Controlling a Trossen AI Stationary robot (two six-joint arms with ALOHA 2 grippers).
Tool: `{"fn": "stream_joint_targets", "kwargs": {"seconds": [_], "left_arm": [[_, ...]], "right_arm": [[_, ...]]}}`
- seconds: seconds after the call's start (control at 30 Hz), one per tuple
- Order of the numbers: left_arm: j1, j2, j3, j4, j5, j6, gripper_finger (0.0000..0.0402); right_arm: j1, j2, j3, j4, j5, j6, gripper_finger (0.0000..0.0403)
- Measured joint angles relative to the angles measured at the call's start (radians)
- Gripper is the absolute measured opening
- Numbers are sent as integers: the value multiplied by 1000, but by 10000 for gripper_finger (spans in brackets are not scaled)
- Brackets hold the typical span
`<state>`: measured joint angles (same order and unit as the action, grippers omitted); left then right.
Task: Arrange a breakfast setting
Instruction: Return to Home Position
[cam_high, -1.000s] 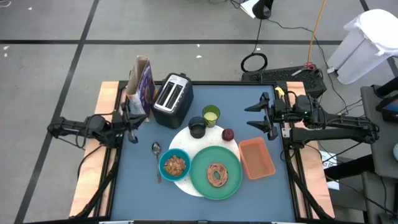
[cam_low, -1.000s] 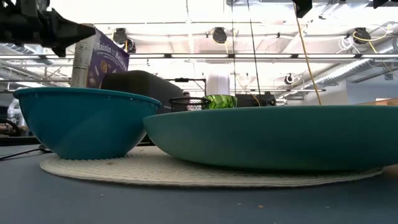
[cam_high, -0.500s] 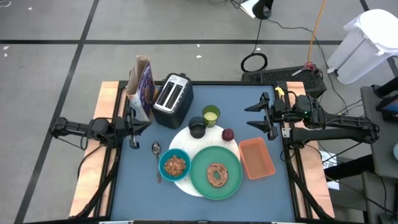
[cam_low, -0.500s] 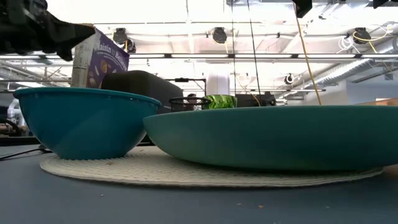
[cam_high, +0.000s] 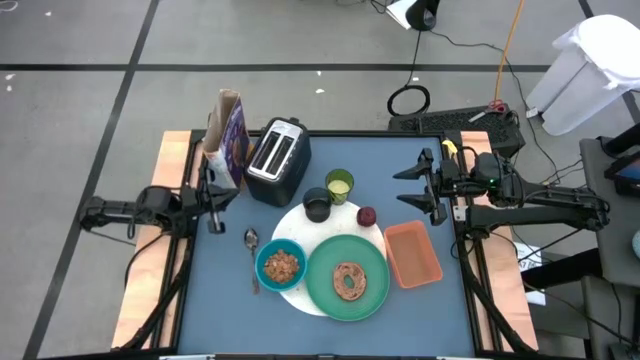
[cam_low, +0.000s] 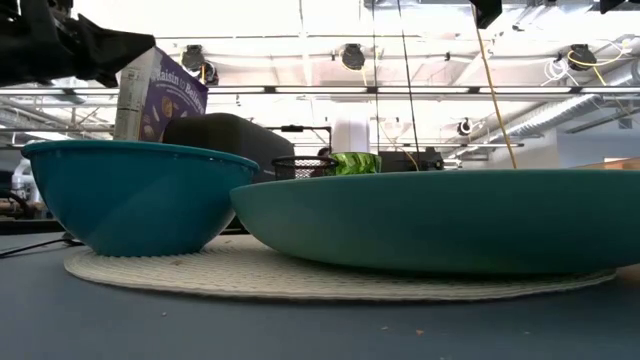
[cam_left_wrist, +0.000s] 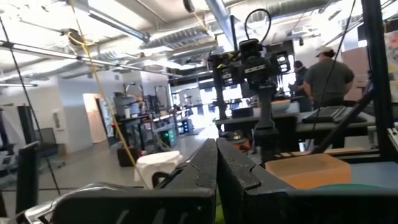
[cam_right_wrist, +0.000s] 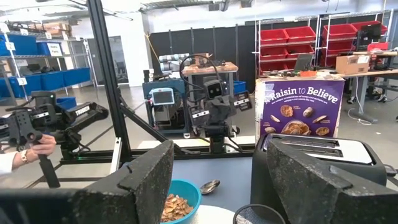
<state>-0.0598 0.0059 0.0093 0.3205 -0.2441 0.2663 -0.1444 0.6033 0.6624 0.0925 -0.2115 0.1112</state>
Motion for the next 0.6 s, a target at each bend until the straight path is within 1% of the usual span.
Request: {"fn": "stream_joint_targets", "kwargs": {"seconds": [0.1,0.2,0.37,0.6], "left_arm": [[59,0,0,-1,61,-16,1],[119,0,0,-19,101,-47,1],[202,0,0,-115,153,-124,1],[261,0,0,-176,169,-192,1]], "right_arm": [[0,0,0,0,0,0,251],[0,0,0,0,0,0,251],[0,0,0,0,0,0,251],[0,0,0,0,0,0,251]]}}
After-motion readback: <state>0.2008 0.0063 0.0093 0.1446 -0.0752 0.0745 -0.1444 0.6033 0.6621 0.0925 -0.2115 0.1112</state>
